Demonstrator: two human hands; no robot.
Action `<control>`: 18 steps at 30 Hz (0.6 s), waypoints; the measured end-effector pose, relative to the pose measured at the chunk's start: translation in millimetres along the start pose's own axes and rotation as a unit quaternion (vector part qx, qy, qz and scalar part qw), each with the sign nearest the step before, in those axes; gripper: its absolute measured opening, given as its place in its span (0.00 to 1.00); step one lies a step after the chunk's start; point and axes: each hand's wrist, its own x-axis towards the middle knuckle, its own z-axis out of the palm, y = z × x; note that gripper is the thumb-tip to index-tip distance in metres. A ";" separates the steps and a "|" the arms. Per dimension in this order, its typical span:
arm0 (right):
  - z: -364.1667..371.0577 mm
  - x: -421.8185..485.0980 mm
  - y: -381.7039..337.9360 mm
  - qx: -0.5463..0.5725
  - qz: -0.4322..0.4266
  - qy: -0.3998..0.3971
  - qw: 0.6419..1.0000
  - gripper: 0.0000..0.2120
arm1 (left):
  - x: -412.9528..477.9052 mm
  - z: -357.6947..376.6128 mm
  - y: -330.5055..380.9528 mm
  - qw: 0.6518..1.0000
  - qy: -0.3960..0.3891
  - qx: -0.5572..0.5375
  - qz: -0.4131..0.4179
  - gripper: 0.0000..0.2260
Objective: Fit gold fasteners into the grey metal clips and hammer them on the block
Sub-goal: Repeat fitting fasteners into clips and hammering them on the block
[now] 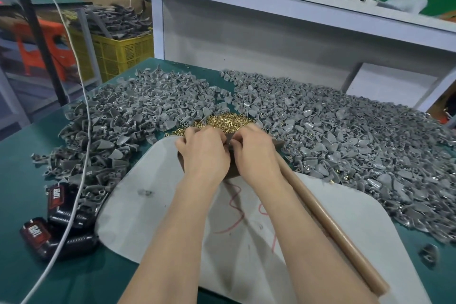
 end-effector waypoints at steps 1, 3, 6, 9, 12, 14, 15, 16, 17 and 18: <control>0.2 -0.1 -0.1 -0.003 -0.001 -0.001 1.000 0.06 | -0.1 0.1 -0.1 1.000 0.002 0.002 0.000 0.05; 0.1 0.0 -0.6 -0.004 -0.002 -0.001 1.000 0.06 | -0.4 0.4 -0.5 1.000 0.005 0.004 0.002 0.05; -0.2 1.5 -0.2 -0.009 -0.001 -0.006 1.000 0.06 | -0.3 1.0 -0.5 1.000 0.006 -0.007 0.003 0.05; -0.6 6.3 0.7 -0.034 -0.005 -0.019 0.999 0.05 | -0.1 1.9 -0.6 1.000 0.007 -0.005 0.008 0.06; 0.5 11.1 1.3 -0.058 -0.004 -0.026 0.998 0.05 | -0.2 2.5 -0.7 1.000 0.011 -0.004 0.011 0.06; 0.7 12.4 1.5 -0.068 -0.001 -0.029 0.997 0.05 | -0.3 2.8 -0.9 1.000 0.013 -0.005 0.012 0.06; 0.7 13.1 0.9 -0.069 0.000 -0.031 0.997 0.05 | -0.4 2.9 -1.0 1.000 0.014 -0.005 0.013 0.06; 0.6 13.9 0.2 -0.073 0.002 -0.036 0.997 0.05 | -0.3 2.9 -0.8 1.000 0.014 -0.006 0.013 0.06; 0.4 15.2 -0.7 -0.078 0.003 -0.043 0.996 0.05 | -0.4 2.6 -1.0 1.000 0.013 -0.005 0.011 0.07; -0.7 16.0 -1.1 -0.077 0.003 -0.050 0.996 0.06 | -0.3 2.1 -1.1 1.000 0.011 -0.004 0.008 0.07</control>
